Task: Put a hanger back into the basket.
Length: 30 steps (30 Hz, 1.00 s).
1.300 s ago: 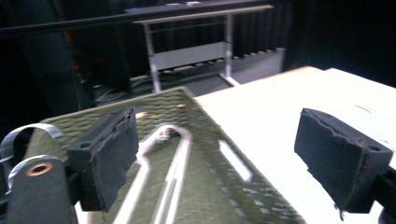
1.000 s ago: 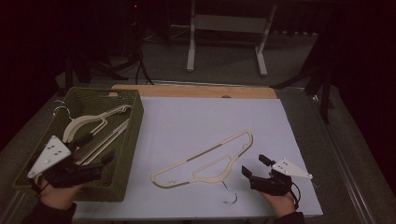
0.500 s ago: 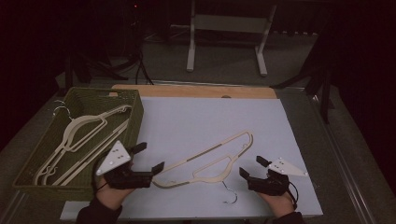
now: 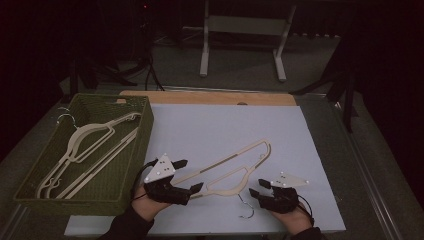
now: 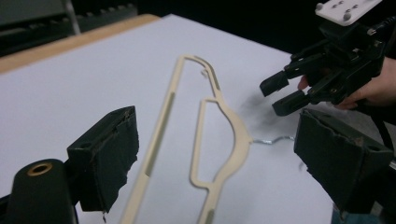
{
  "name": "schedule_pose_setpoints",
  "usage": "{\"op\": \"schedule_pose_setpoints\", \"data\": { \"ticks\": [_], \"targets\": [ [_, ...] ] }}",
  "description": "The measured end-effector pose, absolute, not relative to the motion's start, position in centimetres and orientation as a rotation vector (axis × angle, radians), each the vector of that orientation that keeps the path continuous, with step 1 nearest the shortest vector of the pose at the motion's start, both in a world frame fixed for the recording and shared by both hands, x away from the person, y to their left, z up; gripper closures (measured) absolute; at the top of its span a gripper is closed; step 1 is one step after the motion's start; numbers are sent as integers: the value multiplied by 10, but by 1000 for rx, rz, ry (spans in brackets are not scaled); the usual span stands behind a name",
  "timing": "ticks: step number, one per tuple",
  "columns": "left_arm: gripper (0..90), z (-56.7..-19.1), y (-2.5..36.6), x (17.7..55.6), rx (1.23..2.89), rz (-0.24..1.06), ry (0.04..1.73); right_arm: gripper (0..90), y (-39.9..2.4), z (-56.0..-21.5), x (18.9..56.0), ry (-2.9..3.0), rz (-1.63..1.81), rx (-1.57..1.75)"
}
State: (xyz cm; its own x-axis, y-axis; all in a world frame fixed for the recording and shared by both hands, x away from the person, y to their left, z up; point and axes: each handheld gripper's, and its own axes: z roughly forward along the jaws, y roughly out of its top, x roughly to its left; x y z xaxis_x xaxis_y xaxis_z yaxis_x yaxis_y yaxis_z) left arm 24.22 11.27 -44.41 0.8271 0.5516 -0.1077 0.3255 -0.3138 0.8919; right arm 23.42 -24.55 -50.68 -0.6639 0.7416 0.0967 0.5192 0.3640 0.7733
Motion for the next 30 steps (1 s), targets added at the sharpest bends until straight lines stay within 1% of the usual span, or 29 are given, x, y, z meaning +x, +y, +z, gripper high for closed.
{"op": "schedule_pose_setpoints", "data": {
  "ticks": [2, 4, 10, 11, 16, 21, 23, 24, 27, 30],
  "targets": [
    [148, -446, 112, 241, 1931, 253, 655, 516, -241, -511, 233, 2422, 1153, 1083],
    [148, -448, 110, 241, 1939, 247, 649, 520, -240, -511, 232, 2445, 1153, 1068],
    [148, -449, 111, 241, 1939, 233, 651, 520, -232, -510, 212, 2582, 1215, 835],
    [148, -449, 111, 242, 1938, 232, 652, 552, -231, -510, 206, 2613, 1213, 773],
    [148, -448, 113, 242, 1925, 228, 659, 595, -223, -515, 200, 2705, 1205, 700],
    [149, -448, 114, 243, 1918, 218, 662, 646, -219, -523, 203, 2748, 1152, 705],
    [149, -449, 114, 243, 1915, 210, 663, 695, -216, -526, 206, 2751, 1144, 710],
    [150, -449, 114, 243, 1915, 210, 662, 706, -215, -526, 207, 2753, 1153, 721],
    [150, -450, 114, 244, 1921, 207, 665, 828, -216, -525, 209, 2765, 1152, 733],
    [150, -453, 112, 245, 1940, 207, 668, 837, -216, -524, 208, 2767, 1136, 716]
  ]
}}
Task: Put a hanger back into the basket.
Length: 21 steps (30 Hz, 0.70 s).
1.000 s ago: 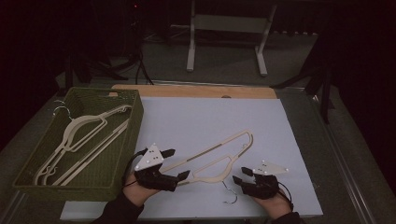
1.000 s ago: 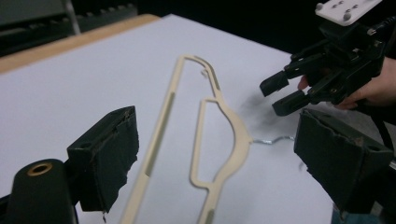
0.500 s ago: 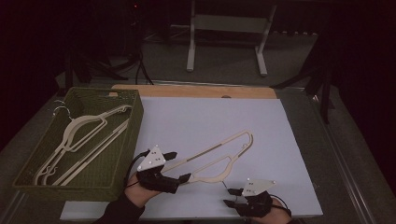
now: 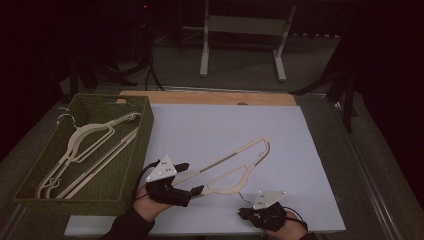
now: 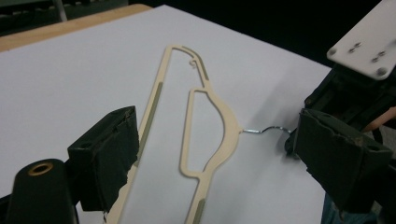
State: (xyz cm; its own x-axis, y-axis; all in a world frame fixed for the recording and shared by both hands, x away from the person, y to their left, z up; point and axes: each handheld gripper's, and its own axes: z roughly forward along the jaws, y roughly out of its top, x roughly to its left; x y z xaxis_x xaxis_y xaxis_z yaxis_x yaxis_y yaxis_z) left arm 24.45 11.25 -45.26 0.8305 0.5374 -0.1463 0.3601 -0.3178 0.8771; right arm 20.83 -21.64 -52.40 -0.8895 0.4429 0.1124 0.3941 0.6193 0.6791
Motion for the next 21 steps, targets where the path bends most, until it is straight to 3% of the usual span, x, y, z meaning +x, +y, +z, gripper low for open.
{"op": "schedule_pose_setpoints", "data": {
  "ticks": [9, 15, 21],
  "targets": [
    [152, -468, 91, 245, 2101, 185, 627, 845, -218, -502, 205, 2701, 1220, 685],
    [153, -484, 62, 254, 2168, 81, 592, 848, -212, -481, 205, 2671, 1217, 712],
    [154, -492, 36, 267, 2260, 88, 499, 851, -211, -472, 205, 2651, 1234, 710]
  ]
}}
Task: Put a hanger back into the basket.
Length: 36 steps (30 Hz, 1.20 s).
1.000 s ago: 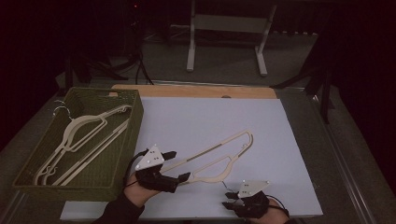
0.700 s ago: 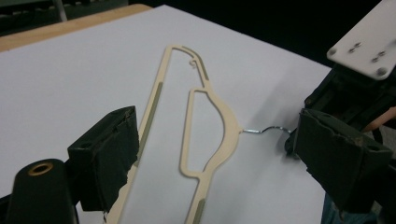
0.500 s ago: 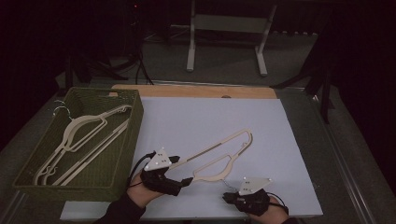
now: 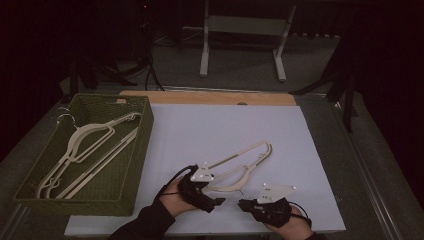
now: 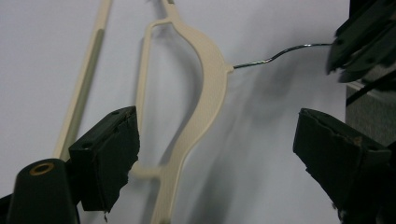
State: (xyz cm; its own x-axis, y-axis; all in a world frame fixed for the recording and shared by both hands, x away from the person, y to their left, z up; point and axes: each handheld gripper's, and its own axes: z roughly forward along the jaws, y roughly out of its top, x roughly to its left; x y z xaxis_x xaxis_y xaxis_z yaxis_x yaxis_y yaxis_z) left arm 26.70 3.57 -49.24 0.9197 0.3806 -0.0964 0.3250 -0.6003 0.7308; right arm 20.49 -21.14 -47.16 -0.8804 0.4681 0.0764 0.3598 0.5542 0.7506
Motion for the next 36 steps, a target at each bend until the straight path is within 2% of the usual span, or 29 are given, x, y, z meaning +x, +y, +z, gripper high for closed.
{"op": "schedule_pose_setpoints", "data": {
  "ticks": [3, 10, 13, 16, 19, 20, 21, 24, 28, 34, 36],
  "targets": [
    [158, -499, 24, 271, 2321, 105, 466, 852, -212, -468, 205, 2642, 1246, 702],
    [332, -513, 12, 275, 2406, 172, 410, 856, -211, -462, 203, 2625, 1240, 695],
    [335, -516, 9, 274, 2434, 177, 376, 857, -211, -461, 202, 2621, 1245, 694],
    [350, -516, 4, 272, 2496, 237, 353, 858, -211, -460, 202, 2615, 1244, 691],
    [489, -514, 0, 268, 2517, 268, 328, 858, -211, -460, 202, 2608, 1252, 688],
    [489, -513, -1, 268, 2520, 279, 337, 859, -211, -459, 202, 2607, 1252, 691],
    [563, -514, -2, 269, 2521, 277, 337, 859, -211, -459, 202, 2601, 1259, 691],
    [679, -514, 0, 272, 2503, 296, 349, 860, -211, -458, 201, 2596, 1263, 685],
    [695, -514, 3, 275, 2479, 254, 337, 858, -213, -457, 199, 2562, 1282, 694],
    [718, -508, 4, 272, 2459, 305, 303, 843, -220, -453, 199, 2505, 1362, 717],
    [727, -505, 5, 272, 2445, 345, 316, 755, -222, -451, 199, 2473, 1409, 708]
  ]
}}
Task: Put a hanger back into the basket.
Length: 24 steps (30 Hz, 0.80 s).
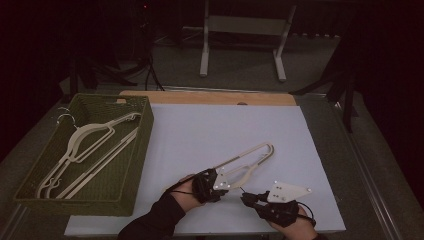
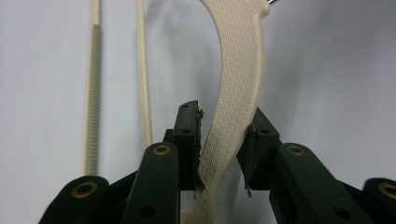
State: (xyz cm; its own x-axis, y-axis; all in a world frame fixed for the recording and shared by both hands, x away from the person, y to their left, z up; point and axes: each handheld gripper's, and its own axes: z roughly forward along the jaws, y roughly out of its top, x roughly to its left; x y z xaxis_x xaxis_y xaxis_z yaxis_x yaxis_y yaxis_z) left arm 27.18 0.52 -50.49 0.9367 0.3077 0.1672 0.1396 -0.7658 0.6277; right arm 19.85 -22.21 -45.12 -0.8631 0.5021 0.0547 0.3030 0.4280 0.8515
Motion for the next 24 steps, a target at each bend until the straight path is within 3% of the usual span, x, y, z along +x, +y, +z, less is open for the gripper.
{"op": "schedule_pose_setpoints", "data": {
  "ticks": [4, 13, 24],
  "targets": [
    [742, -499, 9, 274, 2425, 374, 331, 549, -231, -443, 196, 2292, 1569, 721],
    [774, -488, 18, 278, 2378, 417, 365, 439, -270, -433, 195, 1895, 1682, 949],
    [861, -468, 30, 289, 2305, 475, 438, 437, -289, -444, 200, 1849, 1610, 1076]
  ]
}}
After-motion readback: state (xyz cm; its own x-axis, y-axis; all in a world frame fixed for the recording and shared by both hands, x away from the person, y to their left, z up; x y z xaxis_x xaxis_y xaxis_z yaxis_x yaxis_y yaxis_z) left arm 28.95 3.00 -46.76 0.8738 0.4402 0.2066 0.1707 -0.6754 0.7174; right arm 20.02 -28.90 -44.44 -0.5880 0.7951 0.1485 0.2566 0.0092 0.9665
